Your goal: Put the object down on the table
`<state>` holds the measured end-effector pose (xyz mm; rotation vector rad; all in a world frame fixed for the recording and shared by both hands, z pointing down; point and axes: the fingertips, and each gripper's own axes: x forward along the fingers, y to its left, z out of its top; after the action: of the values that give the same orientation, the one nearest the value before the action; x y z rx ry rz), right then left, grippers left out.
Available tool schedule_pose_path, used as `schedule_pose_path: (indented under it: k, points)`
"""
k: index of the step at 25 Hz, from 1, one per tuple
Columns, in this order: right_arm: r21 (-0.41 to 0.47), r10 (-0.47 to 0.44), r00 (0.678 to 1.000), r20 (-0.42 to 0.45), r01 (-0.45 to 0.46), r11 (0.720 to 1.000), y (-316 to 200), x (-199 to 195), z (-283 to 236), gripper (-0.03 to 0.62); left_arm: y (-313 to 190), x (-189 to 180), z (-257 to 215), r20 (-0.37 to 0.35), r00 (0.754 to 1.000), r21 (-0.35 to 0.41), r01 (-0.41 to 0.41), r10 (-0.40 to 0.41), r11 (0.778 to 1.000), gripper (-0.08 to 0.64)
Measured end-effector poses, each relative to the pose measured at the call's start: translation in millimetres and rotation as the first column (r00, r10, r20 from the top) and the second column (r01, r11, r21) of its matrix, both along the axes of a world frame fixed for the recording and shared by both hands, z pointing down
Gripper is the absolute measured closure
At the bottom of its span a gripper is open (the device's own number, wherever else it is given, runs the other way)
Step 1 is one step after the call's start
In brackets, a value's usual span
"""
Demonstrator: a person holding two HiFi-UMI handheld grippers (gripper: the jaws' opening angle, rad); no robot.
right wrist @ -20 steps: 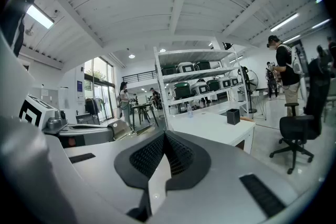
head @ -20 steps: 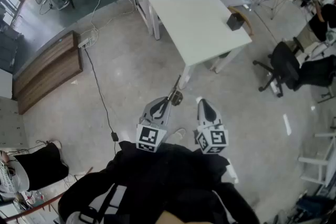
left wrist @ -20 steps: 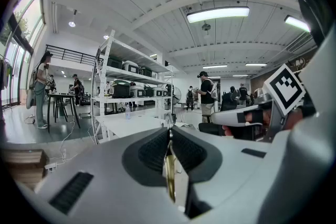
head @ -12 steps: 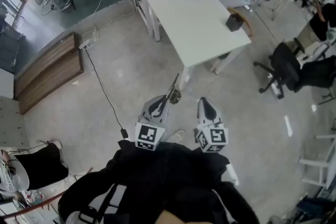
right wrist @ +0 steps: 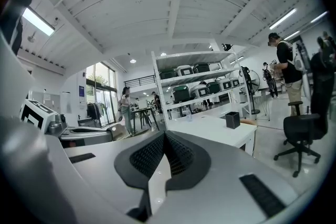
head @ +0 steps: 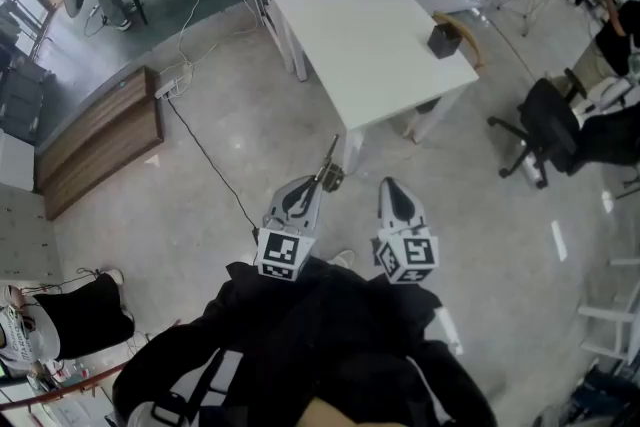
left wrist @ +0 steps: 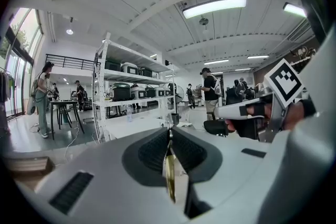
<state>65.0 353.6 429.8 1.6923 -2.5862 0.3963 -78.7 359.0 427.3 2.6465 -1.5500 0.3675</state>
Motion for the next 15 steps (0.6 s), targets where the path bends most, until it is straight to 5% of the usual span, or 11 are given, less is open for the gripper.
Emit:
schedule_pose_path:
  k: [15]
  points:
    - [-0.029, -0.007, 1.0, 0.017, 0.007, 1.0, -32.4, 17.6, 17.4, 0.591, -37.7, 21.2, 7.5, -0.012, 1.0, -0.017, -0.007, 0.007, 1.0, 0.532]
